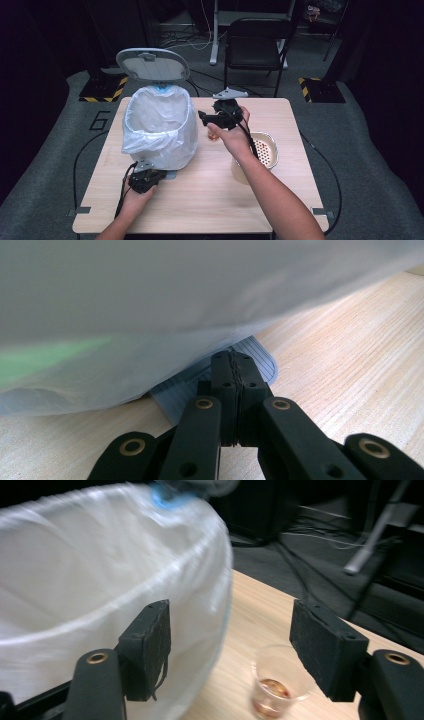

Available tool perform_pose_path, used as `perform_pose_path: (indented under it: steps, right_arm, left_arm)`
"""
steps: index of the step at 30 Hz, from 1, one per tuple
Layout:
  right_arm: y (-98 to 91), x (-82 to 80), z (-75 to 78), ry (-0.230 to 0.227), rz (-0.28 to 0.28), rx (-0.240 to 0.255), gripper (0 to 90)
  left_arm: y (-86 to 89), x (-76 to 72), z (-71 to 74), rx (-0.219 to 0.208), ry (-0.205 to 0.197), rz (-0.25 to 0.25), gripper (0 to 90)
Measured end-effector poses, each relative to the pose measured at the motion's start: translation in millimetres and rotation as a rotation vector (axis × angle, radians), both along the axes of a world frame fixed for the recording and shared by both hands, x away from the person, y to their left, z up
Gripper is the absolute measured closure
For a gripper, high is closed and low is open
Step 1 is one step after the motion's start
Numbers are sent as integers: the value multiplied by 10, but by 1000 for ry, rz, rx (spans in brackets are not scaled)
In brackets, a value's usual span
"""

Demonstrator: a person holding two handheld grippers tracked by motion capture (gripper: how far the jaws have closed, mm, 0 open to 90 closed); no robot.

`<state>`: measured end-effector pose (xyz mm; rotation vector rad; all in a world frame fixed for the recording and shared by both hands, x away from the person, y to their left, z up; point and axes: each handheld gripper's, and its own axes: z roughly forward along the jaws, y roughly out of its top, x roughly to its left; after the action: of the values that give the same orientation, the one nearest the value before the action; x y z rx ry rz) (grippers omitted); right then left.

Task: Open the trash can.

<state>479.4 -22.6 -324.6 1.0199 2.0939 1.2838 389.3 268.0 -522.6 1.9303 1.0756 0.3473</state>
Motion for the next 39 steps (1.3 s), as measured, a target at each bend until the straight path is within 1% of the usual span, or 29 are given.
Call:
perform_pose_path:
  steps: [1, 2, 3, 5, 7, 9, 10, 12, 16, 18, 19, 20, 21, 22, 27, 31, 32, 33, 34, 35, 37, 38, 39]
  right_arm:
    - [10, 13, -53, -6, -14, -8, 315]
    - [20, 20, -104, 2, -38, -4, 313]
    - [20, 33, -152, 3, -53, 2, 312]
    - [23, 51, -242, 23, -81, 22, 308]
    - [34, 66, -328, 26, -116, 34, 293]
    - [51, 74, -398, 24, -140, 37, 285]
    - [76, 84, -453, 31, -158, 47, 285]
    - [97, 102, -513, 39, -177, 50, 284]
    - [133, 138, -639, 66, -219, 74, 268]
    - [151, 152, -689, 61, -234, 74, 251]
    - [151, 152, -689, 61, -234, 74, 251]
    - [183, 162, -754, 51, -251, 74, 211]
    - [198, 161, -777, 51, -262, 77, 198]
    - [210, 168, -809, 46, -267, 68, 184]
    - [287, 208, -975, 71, -306, 47, 171]
    - [314, 284, -1081, 86, -343, 57, 170]
    - [317, 307, -1108, 87, -352, 52, 171]
    - [322, 335, -1137, 83, -364, 40, 172]
    - [333, 351, -1152, 70, -373, 23, 171]
    - [344, 361, -1161, 62, -380, 17, 170]
    - [361, 387, -1179, 50, -401, 18, 169]
    - [362, 397, -1187, 46, -414, 22, 169]
    - [368, 413, -1199, 49, -421, 30, 163]
  left_arm:
    - [0, 0, 0, 0, 0, 0, 893]
    - [0, 1, 0, 0, 0, 0, 893]
    - [0, 1, -2, -4, 1, 0, 892]
    - [0, 1, 0, -1, 0, 0, 892]
    - [-1, 1, -2, -5, -1, 0, 892]
    - [-1, 1, -2, -5, 0, 0, 892]
    - [-1, 1, -2, -4, 0, 0, 892]
    - [0, 2, -2, -5, 0, 0, 892]
    - [5, 3, 1, 0, 4, -4, 892]
    - [5, 3, 1, -2, 4, -4, 892]
    - [5, 3, 1, -2, 4, -4, 892]
    - [5, 3, 2, -1, 4, -4, 892]
    - [5, 3, 2, -1, 4, -4, 892]
    - [4, 3, 2, 0, 3, -4, 892]
    - [6, 3, 1, -2, 4, -4, 892]
    - [6, 3, 2, 0, 5, -4, 891]
    - [6, 3, 2, 0, 5, -4, 891]
    - [6, 2, 1, 0, 5, -4, 891]
    - [8, 4, 0, -1, 4, -6, 891]
    - [10, 5, 0, -2, 5, -7, 891]
    - [-4, 0, -5, -32, 8, 4, 891]
    - [8, 5, -3, -17, 7, -4, 891]
    - [-3, 0, -5, -34, 9, 4, 891]
